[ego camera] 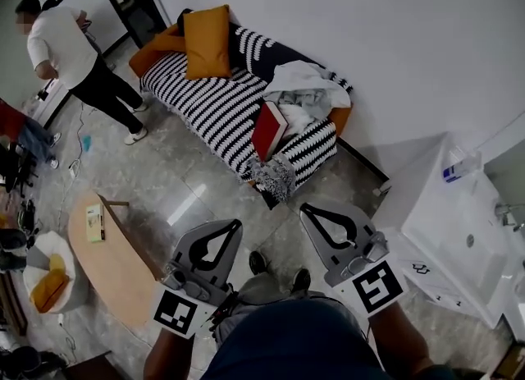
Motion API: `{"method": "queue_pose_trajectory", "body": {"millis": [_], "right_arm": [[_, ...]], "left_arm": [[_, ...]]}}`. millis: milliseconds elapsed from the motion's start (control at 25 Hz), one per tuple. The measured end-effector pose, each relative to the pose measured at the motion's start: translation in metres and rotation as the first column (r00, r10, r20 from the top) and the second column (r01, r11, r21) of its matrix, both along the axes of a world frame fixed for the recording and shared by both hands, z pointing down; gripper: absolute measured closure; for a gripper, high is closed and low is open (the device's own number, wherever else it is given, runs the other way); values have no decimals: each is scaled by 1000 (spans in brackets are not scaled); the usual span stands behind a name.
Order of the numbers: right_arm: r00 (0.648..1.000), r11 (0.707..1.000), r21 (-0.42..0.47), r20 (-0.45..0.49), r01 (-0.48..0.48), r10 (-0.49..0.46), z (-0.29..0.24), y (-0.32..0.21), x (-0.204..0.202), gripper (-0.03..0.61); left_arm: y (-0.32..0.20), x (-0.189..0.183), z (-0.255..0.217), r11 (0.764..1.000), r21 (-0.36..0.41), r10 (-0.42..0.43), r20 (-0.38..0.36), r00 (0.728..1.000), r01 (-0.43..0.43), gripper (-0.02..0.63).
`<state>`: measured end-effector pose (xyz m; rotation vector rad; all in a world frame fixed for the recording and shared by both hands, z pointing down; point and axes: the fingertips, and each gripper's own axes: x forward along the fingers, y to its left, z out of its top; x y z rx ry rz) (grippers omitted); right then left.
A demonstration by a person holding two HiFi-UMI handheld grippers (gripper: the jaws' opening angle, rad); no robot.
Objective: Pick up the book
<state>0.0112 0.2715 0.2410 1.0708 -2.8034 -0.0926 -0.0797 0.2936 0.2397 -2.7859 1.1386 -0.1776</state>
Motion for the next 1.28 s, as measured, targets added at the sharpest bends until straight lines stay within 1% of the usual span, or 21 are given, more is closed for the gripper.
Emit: {"method": "queue_pose_trajectory", "body": {"millis": [80,240,360,560,640,720,800,920,1000,1080,1280], "right_arm": [[1000,1000,-3,4,-25,25,-4,-7,-5,565],[997,998,8,-20,-69,69,-9,-25,-14,565],[994,994,18,-24,-103,104,-11,-37,-25,565],[988,988,21,-36,-152,152,-10,-52,-47,565],[984,985,24,-44,-170,171,-9,-58,-52,565],[982,983,20,-38,-184,184,-8,-63,-56,565],[981,982,1,-44,-188,188,-4,-66,-56,565],[979,980,-30,-66,-196,194,6,-79,-46,565],[980,981,-23,-56,-190,189,5,-94,-41,565],[986,986,-12,-47,-164,163,2,-105,-39,565],[991,992,-10,-48,-129,129,3,-130,-18,565]], "left_arm": [[-11,-4,-3,1000,8,28,-3,1000,-28,609],[-36,-16,-16,997,36,70,-26,997,-69,609],[-52,-28,-19,994,48,102,-27,994,-101,609],[-69,-51,-12,987,33,159,-34,987,-158,609],[-78,-57,-8,983,29,185,-29,982,-184,609],[-88,-59,-4,980,19,200,-43,979,-200,609],[-93,-59,-1,979,3,206,-64,977,-206,609],[-104,-52,6,977,-5,213,-56,975,-214,609],[-118,-44,7,978,-8,206,-64,976,-207,609],[-126,-36,4,982,-16,188,-83,979,-190,609],[-146,-16,5,988,-16,156,-56,986,-157,609]]}}
